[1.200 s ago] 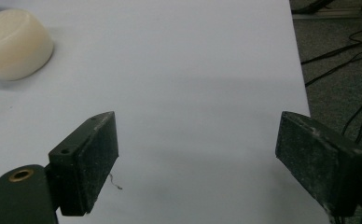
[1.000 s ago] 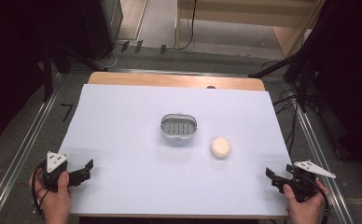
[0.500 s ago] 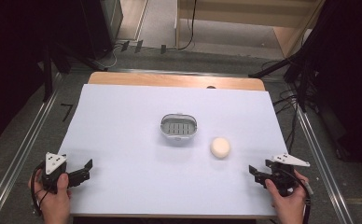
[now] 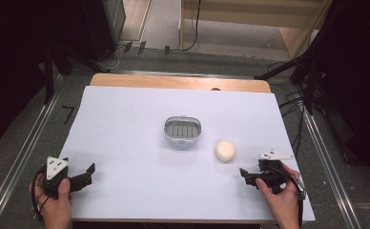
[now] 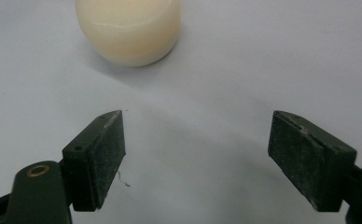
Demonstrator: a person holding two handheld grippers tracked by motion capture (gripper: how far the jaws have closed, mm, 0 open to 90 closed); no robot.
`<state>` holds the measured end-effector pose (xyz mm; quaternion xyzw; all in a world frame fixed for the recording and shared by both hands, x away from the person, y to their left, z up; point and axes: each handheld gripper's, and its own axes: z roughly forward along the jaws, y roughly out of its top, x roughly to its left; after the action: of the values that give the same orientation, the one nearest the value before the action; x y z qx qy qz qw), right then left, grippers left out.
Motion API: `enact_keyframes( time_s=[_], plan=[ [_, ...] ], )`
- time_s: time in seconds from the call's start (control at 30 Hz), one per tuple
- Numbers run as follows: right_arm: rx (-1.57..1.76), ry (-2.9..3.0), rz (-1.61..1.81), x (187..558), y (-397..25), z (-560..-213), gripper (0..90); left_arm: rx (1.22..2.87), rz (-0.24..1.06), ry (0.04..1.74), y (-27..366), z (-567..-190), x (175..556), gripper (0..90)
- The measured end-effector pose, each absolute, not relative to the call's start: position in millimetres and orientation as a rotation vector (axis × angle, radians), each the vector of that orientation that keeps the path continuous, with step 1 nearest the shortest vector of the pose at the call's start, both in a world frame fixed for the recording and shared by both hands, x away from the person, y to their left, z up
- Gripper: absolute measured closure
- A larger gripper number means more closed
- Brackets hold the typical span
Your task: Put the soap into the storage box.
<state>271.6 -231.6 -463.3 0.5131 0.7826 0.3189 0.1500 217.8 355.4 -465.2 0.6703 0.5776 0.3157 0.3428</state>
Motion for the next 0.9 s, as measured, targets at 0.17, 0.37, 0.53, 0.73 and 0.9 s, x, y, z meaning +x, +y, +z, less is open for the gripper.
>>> enact_keyframes(
  time_s=[0.17, 0.37, 0.53, 0.73, 0.9],
  plan=[
    [1.491, 2.268, 0.920, 277.7, -227.2, -463.7, 18.9, 1.750, 0.830, 1.494, 354.2, -465.1, 217.2, 7.7],
    [1.507, 2.282, 0.908, 286.0, -215.3, -459.1, 18.3, 1.760, 0.827, 1.494, 353.2, -465.5, 218.3, 7.8],
    [1.506, 2.289, 0.912, 292.1, -208.6, -456.1, 18.3, 1.794, 0.821, 1.517, 351.7, -466.3, 222.0, 7.7],
    [1.478, 2.327, 0.890, 298.7, -192.2, -455.0, 17.1, 1.832, 0.809, 1.548, 349.9, -467.5, 226.4, 7.7],
    [1.481, 2.342, 0.877, 304.6, -180.3, -454.6, 16.2, 1.785, 0.789, 1.550, 354.2, -466.4, 224.3, 7.7]
  ],
)
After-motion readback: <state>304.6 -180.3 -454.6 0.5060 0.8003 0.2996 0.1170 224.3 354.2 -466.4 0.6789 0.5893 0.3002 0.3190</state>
